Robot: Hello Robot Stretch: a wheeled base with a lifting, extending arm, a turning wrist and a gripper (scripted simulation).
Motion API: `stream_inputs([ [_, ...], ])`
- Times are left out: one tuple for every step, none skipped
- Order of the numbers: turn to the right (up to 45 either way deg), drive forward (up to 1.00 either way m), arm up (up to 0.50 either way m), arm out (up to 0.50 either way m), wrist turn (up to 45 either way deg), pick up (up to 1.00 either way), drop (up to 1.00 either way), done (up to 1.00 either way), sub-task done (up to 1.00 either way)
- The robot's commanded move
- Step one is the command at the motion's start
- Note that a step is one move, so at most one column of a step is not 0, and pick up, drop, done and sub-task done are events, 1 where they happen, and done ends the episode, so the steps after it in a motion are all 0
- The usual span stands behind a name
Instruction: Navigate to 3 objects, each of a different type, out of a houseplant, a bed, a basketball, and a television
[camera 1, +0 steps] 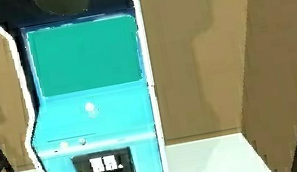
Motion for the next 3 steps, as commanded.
stream_inputs([
  [-45.0,0.0,0.0,0.0,0.0,0.0,0.0,0.0,0.0],
  [-30.0,0.0,0.0,0.0,0.0,0.0,0.0,0.0,0.0],
  [0.0,1.0,0.0,0.0,0.0,0.0,0.0,0.0,0.0],
])
